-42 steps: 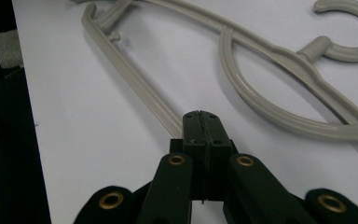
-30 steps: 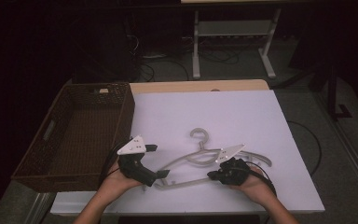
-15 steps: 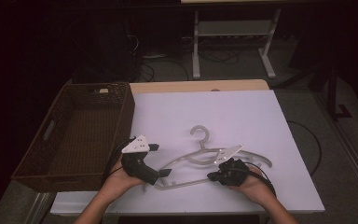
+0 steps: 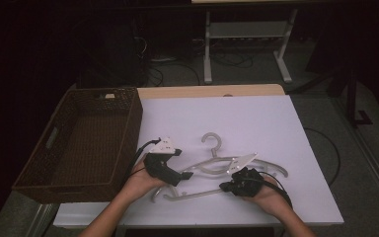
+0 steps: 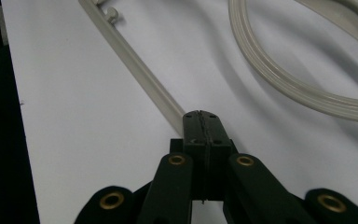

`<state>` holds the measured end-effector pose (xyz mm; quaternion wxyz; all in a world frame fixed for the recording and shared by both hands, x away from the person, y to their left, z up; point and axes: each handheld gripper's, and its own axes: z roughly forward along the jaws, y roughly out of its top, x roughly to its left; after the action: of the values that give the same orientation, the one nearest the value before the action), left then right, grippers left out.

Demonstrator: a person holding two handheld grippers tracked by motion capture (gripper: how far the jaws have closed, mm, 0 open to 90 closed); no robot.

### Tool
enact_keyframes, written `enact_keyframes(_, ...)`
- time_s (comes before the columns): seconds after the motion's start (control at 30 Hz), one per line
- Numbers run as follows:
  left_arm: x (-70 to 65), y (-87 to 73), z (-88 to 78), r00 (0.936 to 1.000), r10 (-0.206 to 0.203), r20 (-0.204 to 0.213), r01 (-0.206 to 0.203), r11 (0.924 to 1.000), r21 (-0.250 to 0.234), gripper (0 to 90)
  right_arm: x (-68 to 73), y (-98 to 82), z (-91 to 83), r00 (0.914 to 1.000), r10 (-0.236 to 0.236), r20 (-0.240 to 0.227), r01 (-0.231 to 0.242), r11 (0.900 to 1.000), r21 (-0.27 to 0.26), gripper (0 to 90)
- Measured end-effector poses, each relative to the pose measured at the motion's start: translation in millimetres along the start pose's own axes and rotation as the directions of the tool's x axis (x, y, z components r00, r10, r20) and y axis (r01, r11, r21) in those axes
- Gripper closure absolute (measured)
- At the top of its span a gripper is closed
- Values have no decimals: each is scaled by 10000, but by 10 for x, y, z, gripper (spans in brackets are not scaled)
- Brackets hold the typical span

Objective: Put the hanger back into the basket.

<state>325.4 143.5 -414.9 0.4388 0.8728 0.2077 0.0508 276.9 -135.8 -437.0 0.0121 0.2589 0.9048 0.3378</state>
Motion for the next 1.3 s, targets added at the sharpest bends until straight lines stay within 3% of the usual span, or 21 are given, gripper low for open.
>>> enact_keyframes(0.07,25,7,72,9999,132,-97,-129,9995,284,154,-4,-1,0,10000,-2,-19,2,10000,-3,896)
enact_keyframes(0.13,45,10,147,9998,216,-52,-213,9984,519,168,-7,0,1,10000,3,-40,-3,10000,3,895)
enact_keyframes(0.33,90,-11,310,9983,563,167,-579,9916,1160,327,-6,-1,0,10000,10,-39,-10,10000,-2,896)
enact_keyframes(0.6,76,28,402,9952,939,272,-969,9839,1502,544,-7,0,-2,10000,28,-59,-28,10000,-4,896)
enact_keyframes(0.93,72,34,420,9966,647,513,-722,9845,1601,750,-9,-1,-10,10000,15,-54,-15,10000,-35,896)
enact_keyframes(1.1,74,46,411,9959,638,643,-734,9844,1601,799,-24,-5,-17,9999,-137,-9,137,9999,-48,896)
enact_keyframes(1.3,72,65,399,9973,333,651,-436,9852,1655,818,-18,-6,-18,9999,-171,16,171,9998,-54,895)
